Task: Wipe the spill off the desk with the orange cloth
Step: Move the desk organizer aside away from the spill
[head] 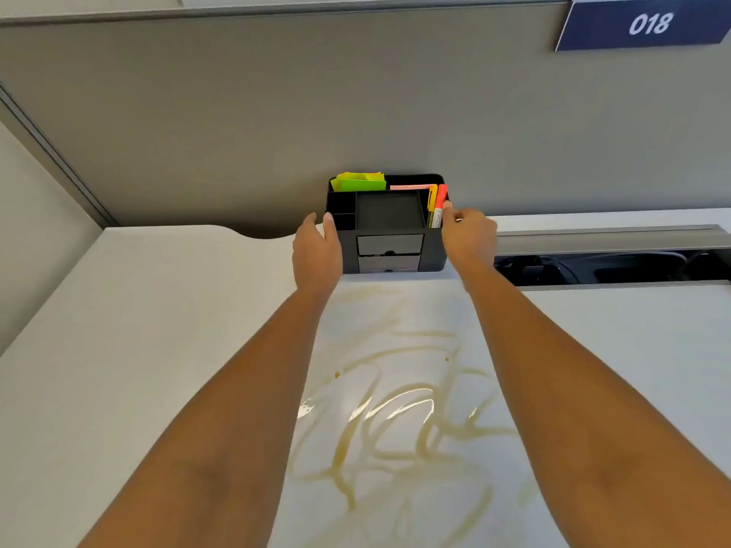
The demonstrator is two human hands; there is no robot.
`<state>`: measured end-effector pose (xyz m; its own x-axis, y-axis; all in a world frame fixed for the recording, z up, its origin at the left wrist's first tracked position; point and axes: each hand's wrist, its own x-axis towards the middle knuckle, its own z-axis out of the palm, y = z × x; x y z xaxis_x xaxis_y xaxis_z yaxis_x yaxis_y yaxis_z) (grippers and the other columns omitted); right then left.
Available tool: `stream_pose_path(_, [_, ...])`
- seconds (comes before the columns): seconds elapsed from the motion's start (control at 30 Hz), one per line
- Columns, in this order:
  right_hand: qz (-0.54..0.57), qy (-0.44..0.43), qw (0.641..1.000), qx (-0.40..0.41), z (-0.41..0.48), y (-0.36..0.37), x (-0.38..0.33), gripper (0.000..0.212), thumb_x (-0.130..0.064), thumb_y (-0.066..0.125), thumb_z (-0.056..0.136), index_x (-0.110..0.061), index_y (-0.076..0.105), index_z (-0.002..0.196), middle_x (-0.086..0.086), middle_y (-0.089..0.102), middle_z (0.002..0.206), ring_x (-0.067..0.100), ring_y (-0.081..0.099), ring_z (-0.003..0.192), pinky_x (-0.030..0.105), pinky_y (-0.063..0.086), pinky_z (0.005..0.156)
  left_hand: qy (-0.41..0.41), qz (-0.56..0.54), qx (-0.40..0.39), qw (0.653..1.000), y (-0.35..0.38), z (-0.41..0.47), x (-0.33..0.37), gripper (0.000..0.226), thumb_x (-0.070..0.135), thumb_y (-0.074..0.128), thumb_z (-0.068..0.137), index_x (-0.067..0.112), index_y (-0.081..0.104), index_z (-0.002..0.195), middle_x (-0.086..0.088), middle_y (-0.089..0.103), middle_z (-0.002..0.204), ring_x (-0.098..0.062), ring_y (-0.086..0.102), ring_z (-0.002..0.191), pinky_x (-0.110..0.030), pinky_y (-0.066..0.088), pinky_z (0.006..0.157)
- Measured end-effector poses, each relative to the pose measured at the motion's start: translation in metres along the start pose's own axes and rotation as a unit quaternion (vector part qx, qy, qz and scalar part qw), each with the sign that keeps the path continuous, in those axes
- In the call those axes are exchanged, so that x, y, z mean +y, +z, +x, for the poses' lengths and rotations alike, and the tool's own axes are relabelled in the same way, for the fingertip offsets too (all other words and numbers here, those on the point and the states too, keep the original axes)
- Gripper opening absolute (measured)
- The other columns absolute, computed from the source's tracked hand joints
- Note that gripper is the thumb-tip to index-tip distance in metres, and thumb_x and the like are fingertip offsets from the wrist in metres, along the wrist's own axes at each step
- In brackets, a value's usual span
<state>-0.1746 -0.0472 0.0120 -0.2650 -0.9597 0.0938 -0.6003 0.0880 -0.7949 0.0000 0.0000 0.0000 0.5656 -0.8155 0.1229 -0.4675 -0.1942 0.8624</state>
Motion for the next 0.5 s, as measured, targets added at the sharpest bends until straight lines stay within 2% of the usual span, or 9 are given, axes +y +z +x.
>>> stream_pose_path(0.07, [-0.017,0.009,1.000,-0.005,0.006,0.000,-0.001,0.041,-0.033,0.045,0.097,0.000,0.068,0.096,0.011,0.062,0.081,0.023,0.057,0.073,0.025,0.042,0.066,-0.012,0.004,-0.001,1.000,0.003,0.010,0.005,0.045,0.033,0.032,0.098,0.001,0.054,0.119,-0.018,0.061,0.116,-0.031,0.055,0.103,-0.038,0.042,0.082])
stream_pose_path(0.13, [-0.029,0.024,0.999,-0.007,0.013,0.004,0.002,0.033,-0.026,0.049,0.095,0.001,0.068,0.097,0.016,0.066,0.088,0.022,0.055,0.073,0.025,0.042,0.066,-0.023,0.022,-0.007,0.999,0.006,0.018,0.010,0.039,0.026,0.035,0.097,-0.002,0.060,0.107,-0.021,0.064,0.102,-0.030,0.054,0.088,-0.032,0.035,0.069])
stream_pose_path(0.23, [-0.042,0.037,0.998,-0.013,0.018,0.007,0.003,0.026,-0.019,0.052,0.093,0.002,0.067,0.098,0.020,0.069,0.100,0.027,0.060,0.080,0.025,0.041,0.066,-0.029,0.050,-0.011,0.998,0.010,0.021,0.012,0.031,0.016,0.042,0.093,-0.005,0.064,0.098,-0.026,0.065,0.098,-0.038,0.058,0.091,-0.036,0.040,0.068])
stream_pose_path(0.3, [-0.056,0.040,0.998,-0.008,0.018,0.006,-0.001,0.024,-0.016,0.052,0.093,0.002,0.066,0.101,0.020,0.068,0.102,0.032,0.065,0.091,0.027,0.042,0.067,-0.046,0.062,-0.014,0.997,0.008,0.024,0.014,0.025,0.007,0.043,0.090,-0.006,0.065,0.090,-0.024,0.063,0.082,-0.040,0.054,0.080,-0.042,0.046,0.068])
stream_pose_path(0.33, [-0.066,0.040,0.997,-0.008,0.019,0.006,-0.002,0.024,-0.015,0.052,0.094,0.002,0.066,0.102,0.020,0.068,0.103,0.033,0.065,0.095,0.028,0.043,0.068,-0.055,0.063,-0.017,0.996,0.006,0.027,0.014,0.022,0.002,0.042,0.087,-0.005,0.063,0.083,-0.018,0.056,0.070,-0.036,0.048,0.070,-0.040,0.045,0.059])
stream_pose_path(0.4, [-0.077,0.036,0.996,-0.008,0.018,0.007,-0.004,0.023,-0.013,0.051,0.094,0.003,0.065,0.103,0.021,0.067,0.105,0.034,0.065,0.097,0.031,0.046,0.071,-0.065,0.063,-0.022,0.996,0.004,0.028,0.016,0.020,-0.005,0.041,0.083,-0.001,0.053,0.068,-0.006,0.039,0.056,-0.027,0.036,0.059,-0.029,0.028,0.042])
stream_pose_path(0.47, [-0.082,0.032,0.996,-0.006,0.015,0.007,-0.006,0.023,-0.012,0.050,0.094,0.003,0.065,0.104,0.022,0.067,0.105,0.034,0.065,0.096,0.032,0.049,0.073,-0.070,0.060,-0.029,0.995,-0.001,0.024,0.017,0.026,-0.007,0.041,0.082,0.002,0.046,0.058,-0.005,0.033,0.054,-0.023,0.031,0.052,-0.024,0.021,0.042])
stream_pose_path(0.5, [-0.083,0.032,0.996,-0.007,0.013,0.007,-0.007,0.023,-0.011,0.050,0.094,0.003,0.065,0.104,0.022,0.067,0.105,0.034,0.065,0.096,0.032,0.050,0.074,-0.070,0.056,-0.029,0.996,-0.003,0.022,0.018,0.025,-0.008,0.040,0.082,0.000,0.049,0.060,-0.008,0.036,0.055,-0.024,0.033,0.053,-0.023,0.021,0.043])
